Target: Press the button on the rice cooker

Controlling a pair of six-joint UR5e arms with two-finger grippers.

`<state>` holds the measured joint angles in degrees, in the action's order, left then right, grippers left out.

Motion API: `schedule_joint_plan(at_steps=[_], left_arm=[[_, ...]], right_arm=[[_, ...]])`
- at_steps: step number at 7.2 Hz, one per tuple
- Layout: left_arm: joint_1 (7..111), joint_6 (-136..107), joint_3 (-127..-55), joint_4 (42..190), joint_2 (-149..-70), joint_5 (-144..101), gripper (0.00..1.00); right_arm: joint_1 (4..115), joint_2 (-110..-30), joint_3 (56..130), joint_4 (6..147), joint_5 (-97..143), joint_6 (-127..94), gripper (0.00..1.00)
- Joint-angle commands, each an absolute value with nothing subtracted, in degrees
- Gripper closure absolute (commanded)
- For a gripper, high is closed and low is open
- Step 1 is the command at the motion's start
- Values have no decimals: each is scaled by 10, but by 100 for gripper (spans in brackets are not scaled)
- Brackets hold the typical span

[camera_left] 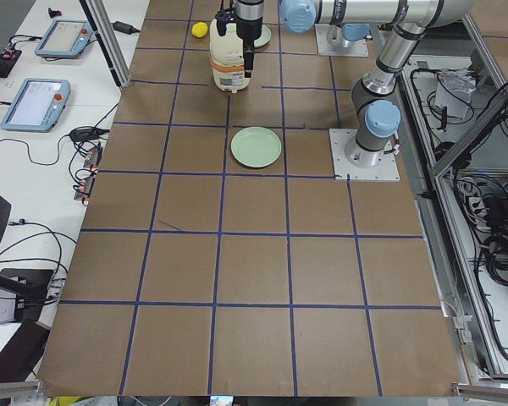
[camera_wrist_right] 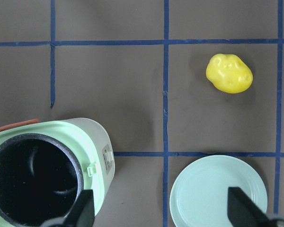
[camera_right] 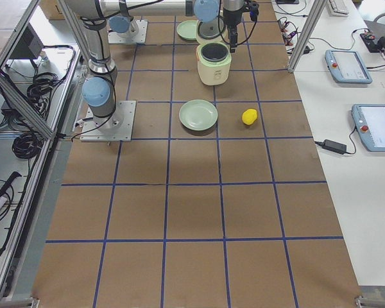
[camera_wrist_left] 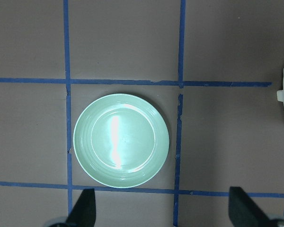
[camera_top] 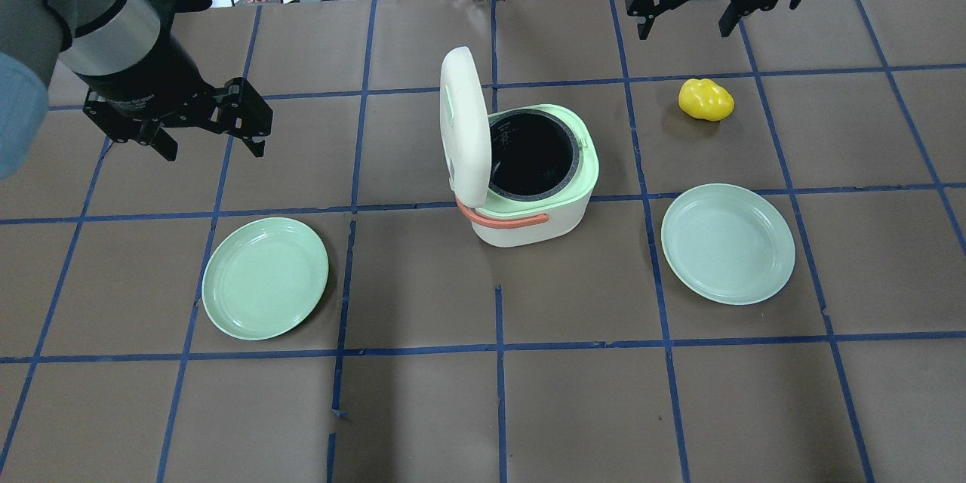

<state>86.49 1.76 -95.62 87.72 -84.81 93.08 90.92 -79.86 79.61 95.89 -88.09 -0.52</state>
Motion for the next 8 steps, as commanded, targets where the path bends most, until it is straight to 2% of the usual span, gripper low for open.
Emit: schedule_joint_plan(at_steps=[1, 8], left_arm=[[865, 18, -956, 877, -848, 931, 0], [865, 18, -956, 878, -848, 931, 0]], right_arm=[[909, -802, 796, 943, -882, -6, 0], [909, -809, 804, 901, -890, -5, 0]])
